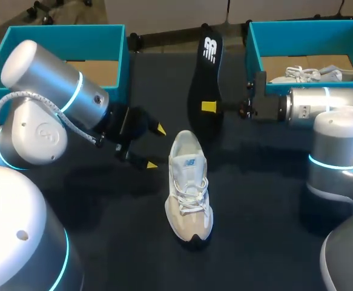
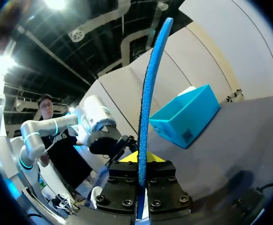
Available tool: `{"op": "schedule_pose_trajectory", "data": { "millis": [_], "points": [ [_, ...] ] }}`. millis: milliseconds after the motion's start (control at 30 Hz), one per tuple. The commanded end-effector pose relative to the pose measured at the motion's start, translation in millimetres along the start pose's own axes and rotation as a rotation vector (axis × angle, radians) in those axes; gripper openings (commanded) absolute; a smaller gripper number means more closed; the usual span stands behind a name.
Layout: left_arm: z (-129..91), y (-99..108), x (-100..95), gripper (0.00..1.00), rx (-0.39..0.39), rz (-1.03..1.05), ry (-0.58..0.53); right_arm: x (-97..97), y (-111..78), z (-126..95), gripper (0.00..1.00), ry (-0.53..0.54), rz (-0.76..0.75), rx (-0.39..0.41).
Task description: Take the shoe out of the shoebox, open the shoe tongue, remove and reinsert the insole, then place the shoe into the shoebox
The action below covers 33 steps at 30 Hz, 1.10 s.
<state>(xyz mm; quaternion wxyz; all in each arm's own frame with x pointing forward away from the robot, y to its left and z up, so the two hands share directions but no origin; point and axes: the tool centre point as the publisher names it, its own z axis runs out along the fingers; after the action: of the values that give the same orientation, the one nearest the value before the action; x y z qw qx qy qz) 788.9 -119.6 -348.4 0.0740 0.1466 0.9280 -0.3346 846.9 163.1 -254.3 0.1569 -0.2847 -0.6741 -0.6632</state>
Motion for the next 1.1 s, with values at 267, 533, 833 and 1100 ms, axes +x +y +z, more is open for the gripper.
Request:
{"op": "schedule_pose_trajectory", "data": {
  "millis": [267,533,833,1100],
  "points": [
    [16.9,-0.2,-8.9,1.0,-0.032,-0.056,0.005,-1.5,-0.6,4.0,0.0,0.002,0.001,0.002],
    [22.2,-1.7,-10.2,1.0,-0.026,-0.07,-0.013,-6.6,-7.3,23.0,0.0,0.025,-0.019,-0.012],
    [25.6,-2.4,-15.5,1.0,-0.016,-0.067,-0.013,-7.4,-23.1,40.5,0.0,0.057,-0.001,-0.061],
    [25.6,-1.1,-19.3,1.0,-0.014,-0.069,-0.015,-4.3,-33.8,44.6,0.0,0.067,0.015,-0.076]
  ]
}}
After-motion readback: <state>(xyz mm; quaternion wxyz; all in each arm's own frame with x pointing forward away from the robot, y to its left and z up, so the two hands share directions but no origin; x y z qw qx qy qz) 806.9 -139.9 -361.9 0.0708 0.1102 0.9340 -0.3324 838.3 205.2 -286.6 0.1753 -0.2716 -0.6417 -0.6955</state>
